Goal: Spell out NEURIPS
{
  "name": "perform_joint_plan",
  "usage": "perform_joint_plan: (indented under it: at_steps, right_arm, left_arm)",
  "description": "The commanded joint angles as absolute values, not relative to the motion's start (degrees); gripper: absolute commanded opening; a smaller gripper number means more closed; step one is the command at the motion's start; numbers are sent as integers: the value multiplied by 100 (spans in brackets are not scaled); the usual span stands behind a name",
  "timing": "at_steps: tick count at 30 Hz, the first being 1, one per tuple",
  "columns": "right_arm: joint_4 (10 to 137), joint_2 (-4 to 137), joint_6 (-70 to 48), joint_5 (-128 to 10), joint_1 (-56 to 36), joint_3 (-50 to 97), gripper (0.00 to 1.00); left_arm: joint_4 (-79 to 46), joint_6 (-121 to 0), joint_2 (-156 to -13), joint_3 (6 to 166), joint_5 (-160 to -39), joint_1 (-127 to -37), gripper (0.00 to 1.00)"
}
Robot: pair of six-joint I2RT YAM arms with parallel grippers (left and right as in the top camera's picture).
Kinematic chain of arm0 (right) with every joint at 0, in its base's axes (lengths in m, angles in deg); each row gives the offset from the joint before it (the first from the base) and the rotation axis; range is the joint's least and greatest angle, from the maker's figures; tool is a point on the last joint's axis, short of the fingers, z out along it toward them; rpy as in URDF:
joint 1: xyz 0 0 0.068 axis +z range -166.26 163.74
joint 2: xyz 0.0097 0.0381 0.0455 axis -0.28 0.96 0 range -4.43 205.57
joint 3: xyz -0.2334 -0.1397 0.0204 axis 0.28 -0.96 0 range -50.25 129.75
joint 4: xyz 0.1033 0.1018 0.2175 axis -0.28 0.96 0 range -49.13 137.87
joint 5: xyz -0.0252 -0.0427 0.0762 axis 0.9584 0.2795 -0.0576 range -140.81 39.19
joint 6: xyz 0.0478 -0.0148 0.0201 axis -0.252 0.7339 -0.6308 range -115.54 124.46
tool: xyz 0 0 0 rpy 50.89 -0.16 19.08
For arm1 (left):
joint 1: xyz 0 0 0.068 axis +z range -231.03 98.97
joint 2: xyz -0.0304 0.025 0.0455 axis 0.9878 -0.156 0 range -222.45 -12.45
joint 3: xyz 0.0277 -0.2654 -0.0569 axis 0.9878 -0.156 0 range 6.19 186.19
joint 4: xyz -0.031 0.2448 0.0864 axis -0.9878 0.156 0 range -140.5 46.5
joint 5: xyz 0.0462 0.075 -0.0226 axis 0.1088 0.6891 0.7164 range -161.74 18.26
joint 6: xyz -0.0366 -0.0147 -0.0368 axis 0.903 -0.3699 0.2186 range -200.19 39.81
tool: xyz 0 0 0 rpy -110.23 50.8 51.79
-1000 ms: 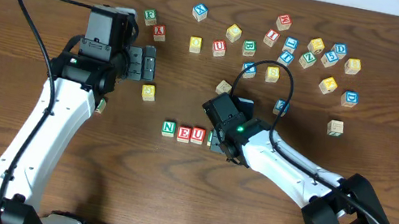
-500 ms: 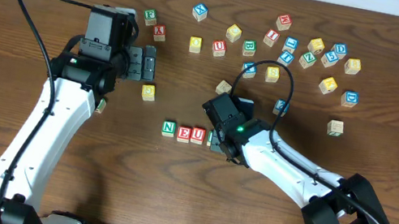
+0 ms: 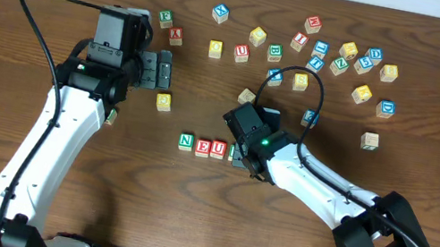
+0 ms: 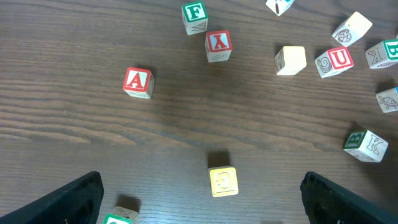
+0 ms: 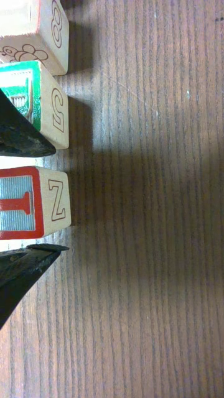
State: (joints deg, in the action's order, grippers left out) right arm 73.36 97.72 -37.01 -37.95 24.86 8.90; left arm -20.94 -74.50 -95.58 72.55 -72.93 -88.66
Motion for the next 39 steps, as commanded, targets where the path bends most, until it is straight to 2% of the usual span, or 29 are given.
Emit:
perform_joint_plan:
  at_steps: [1,39]
  right_arm:
    - [7338,9693,-3727,-3679,2504,851,41]
    - [7306,9691,-3565,-3456,2399,1152,41]
  left_arm:
    - [-2096,-7504,-9464,7393,-7265,-8842,100]
    - [-2096,-7504,-9464,7393,-7263,-8842,100]
